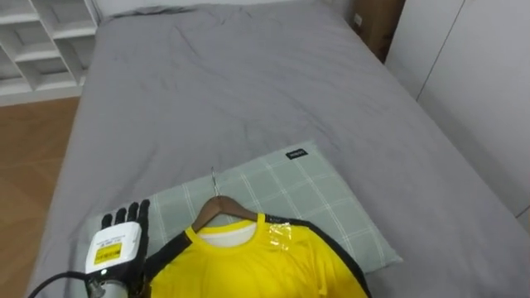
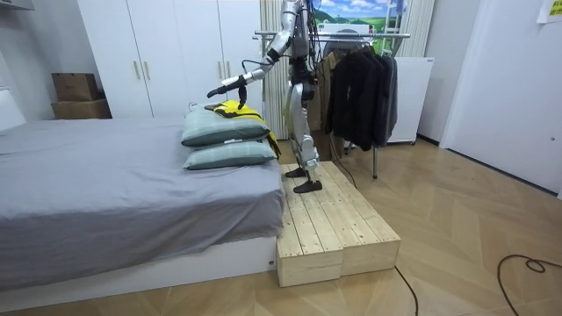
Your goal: Hang clothes
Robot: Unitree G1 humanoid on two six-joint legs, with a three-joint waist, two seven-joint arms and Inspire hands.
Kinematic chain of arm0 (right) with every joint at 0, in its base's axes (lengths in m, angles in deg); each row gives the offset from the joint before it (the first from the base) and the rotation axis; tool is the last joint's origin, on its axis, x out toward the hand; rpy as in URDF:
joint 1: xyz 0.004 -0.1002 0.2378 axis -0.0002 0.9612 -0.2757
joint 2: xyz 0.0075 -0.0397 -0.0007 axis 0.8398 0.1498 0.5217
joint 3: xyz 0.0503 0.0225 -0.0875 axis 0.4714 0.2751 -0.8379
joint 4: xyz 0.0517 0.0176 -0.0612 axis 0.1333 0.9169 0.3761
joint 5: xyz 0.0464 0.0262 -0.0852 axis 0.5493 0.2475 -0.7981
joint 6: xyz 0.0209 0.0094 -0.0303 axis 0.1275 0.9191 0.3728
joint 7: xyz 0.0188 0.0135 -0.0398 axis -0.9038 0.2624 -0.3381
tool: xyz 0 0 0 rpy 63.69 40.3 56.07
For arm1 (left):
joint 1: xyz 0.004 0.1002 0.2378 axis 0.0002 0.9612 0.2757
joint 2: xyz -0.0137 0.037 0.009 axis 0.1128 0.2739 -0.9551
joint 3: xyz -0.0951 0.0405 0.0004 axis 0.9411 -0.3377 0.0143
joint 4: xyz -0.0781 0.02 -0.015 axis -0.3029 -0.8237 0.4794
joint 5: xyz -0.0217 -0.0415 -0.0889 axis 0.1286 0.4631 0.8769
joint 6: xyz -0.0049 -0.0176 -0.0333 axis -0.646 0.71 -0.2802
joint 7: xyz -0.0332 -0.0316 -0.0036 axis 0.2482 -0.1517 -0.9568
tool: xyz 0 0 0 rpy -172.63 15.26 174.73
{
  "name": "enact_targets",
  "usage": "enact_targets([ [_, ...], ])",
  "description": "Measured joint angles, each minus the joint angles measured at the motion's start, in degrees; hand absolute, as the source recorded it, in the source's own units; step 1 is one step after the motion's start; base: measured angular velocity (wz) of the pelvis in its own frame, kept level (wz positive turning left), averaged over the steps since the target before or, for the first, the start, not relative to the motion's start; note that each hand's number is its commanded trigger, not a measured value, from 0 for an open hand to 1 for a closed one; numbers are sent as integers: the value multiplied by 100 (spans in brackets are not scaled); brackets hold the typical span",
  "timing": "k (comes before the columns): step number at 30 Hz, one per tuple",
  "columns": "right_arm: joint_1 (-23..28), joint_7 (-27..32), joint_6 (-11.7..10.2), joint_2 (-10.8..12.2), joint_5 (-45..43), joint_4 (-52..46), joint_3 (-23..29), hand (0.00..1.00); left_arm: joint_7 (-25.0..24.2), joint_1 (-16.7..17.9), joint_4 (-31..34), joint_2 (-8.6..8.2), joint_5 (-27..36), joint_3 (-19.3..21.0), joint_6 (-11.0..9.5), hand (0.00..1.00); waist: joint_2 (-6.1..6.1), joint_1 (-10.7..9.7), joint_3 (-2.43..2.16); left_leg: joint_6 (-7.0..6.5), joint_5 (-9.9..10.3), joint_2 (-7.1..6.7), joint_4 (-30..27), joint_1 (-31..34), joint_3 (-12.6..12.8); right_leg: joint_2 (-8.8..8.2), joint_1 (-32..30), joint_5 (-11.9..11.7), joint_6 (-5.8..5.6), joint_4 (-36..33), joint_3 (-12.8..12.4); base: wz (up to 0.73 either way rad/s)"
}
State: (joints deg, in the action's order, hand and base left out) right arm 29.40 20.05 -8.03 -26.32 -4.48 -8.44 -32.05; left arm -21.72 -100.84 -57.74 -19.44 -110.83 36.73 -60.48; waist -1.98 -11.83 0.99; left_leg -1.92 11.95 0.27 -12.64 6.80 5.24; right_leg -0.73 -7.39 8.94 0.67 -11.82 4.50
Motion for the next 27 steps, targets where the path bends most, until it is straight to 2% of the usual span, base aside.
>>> enact_targets([
  [3, -93, 9, -75, 12, 116, -2, -31, 0, 0, -234, -172, 21, 54, -1, -1, 0, 53, 15, 36, -5, -58, -1, 46, 121, -29, -20, -131, -6, 7, -8, 30, 6],
  [7, -241, 111, -186, 14, 259, 0, -256, 0, 114, -621, -219, 98, 120, -7, -147, 0, 116, 91, 76, -11, -88, -6, 27, 374, -44, -26, -411, -13, 15, -104, 33, 0],
  [12, -282, 226, -259, 24, 338, 2, -456, 0, 283, -751, -345, 120, 231, -64, -247, 0, 129, 95, 87, -10, -95, -7, -25, 554, -66, -22, -595, -21, 22, -181, 45, 1],
  [20, -352, 343, -273, 30, 590, -1, -668, 0, 353, -960, -605, 157, 349, -119, -290, 0, 129, 84, 103, -10, -95, -1, -115, 860, -138, -24, -837, -42, 43, -185, 83, 4],
  [22, -446, 355, -275, 30, 614, 2, -663, 0, 353, -1147, -677, 162, 355, -118, -297, 0, 107, 92, 167, -10, -96, 9, -113, 910, -162, -39, -883, -60, 41, -184, 166, 6],
  [27, -641, 363, -322, 74, 823, -11, -678, 0, 353, -1229, -677, 162, 499, -128, -345, 0, 90, 102, 187, -13, -98, 21, -119, 1000, -161, -37, -976, -86, 44, -185, 169, -1],
])
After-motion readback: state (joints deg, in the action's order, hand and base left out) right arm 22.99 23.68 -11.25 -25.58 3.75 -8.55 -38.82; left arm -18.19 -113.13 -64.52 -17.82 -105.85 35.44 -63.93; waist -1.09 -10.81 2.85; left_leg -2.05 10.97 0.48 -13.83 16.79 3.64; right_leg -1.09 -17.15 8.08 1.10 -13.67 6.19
